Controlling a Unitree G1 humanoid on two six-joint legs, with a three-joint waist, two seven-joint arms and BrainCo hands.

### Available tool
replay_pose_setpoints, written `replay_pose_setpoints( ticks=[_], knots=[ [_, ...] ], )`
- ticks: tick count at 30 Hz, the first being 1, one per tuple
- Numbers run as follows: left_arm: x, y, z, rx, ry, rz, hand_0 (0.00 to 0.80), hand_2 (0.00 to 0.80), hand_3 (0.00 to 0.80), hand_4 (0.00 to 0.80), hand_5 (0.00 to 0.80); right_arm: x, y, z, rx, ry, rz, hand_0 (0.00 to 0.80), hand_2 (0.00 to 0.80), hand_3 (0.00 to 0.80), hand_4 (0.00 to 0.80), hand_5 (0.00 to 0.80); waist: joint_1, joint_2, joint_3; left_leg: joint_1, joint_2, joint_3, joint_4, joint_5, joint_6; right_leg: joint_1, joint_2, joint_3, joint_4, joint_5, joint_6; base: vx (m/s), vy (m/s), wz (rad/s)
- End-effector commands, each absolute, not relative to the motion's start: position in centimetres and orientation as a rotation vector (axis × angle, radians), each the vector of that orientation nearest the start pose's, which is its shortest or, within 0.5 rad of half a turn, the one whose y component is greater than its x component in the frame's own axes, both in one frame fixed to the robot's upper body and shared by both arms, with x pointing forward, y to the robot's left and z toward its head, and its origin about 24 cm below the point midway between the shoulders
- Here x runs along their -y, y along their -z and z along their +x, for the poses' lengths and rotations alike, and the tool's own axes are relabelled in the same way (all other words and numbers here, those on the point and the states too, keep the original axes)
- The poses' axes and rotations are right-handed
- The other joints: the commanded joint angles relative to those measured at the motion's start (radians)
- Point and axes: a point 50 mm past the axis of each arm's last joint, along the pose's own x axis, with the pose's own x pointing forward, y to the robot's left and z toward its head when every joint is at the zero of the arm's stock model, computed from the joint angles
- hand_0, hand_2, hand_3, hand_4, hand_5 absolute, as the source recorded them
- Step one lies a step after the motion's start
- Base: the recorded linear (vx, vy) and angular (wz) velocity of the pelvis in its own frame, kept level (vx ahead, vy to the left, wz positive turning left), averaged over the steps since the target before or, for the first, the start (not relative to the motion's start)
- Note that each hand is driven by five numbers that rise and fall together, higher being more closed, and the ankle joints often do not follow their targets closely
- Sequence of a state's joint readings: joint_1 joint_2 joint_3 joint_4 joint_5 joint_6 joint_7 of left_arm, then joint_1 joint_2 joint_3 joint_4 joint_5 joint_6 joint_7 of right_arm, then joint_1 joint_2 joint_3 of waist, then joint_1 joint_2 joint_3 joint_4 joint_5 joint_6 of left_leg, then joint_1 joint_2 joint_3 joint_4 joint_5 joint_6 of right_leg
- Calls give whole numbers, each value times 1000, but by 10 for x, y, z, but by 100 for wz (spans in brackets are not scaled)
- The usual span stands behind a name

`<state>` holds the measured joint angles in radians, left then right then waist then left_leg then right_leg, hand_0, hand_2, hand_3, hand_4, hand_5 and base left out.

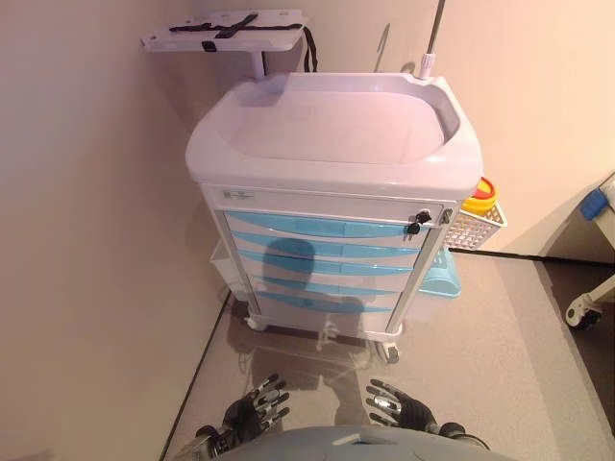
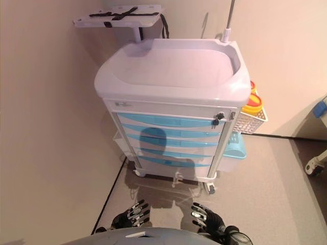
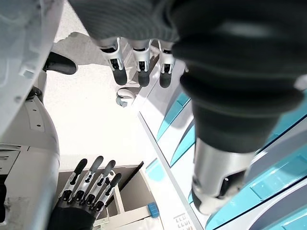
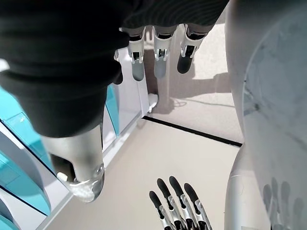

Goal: Open the drawer and pick up the medicine

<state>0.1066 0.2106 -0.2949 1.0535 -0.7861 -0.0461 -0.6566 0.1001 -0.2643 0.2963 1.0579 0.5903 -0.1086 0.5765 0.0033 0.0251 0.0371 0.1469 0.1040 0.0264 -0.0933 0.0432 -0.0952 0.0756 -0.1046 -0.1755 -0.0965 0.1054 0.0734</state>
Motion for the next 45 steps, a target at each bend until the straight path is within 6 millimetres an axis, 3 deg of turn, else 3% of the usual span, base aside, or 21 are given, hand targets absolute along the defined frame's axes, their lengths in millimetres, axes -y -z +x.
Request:
replay_pose_setpoints(
  ticks=[1, 11, 18, 37, 45],
  knots=[
    [-172, 145, 116, -850, 246, -713, 0, 0, 0, 0, 0, 179, 145, 113, -908, -350, 459, 0, 0, 0, 0, 0, 21, -28, 30, -34, -80, 29, 6, -12, 36, 33, -2, -25, 45, -48, 53, 0, 0, 0],
    [-175, 141, 124, -768, 202, -707, 0, 0, 0, 0, 0, 176, 145, 113, -897, -336, 489, 0, 0, 0, 0, 0, 25, -34, 32, -31, -81, 28, 6, -16, 36, 34, -1, -23, 48, -52, 54, 0, 0, 0],
    [-185, 135, 133, -682, 144, -566, 0, 0, 0, 0, 0, 178, 146, 113, -893, -314, 507, 0, 0, 0, 0, 0, 31, -33, 34, -31, -81, 21, 6, -15, 35, 37, 1, -26, 47, -52, 51, 0, 0, 0],
    [-171, 146, 110, -815, 151, -916, 0, 0, 0, 0, 0, 184, 147, 108, -894, -252, 552, 0, 0, 0, 0, 0, 22, -27, 49, -35, -75, 27, 6, -10, 35, 26, -2, -22, 54, -49, 52, 10, 5, 0],
    [-168, 141, 112, -727, 98, -1122, 0, 0, 0, 0, 0, 190, 144, 109, -842, -199, 582, 0, 0, 0, 0, 0, 13, -31, 104, -73, -67, 12, 42, -14, 45, -37, -12, 12, 123, -66, 50, 37, 25, -3]
  ],
)
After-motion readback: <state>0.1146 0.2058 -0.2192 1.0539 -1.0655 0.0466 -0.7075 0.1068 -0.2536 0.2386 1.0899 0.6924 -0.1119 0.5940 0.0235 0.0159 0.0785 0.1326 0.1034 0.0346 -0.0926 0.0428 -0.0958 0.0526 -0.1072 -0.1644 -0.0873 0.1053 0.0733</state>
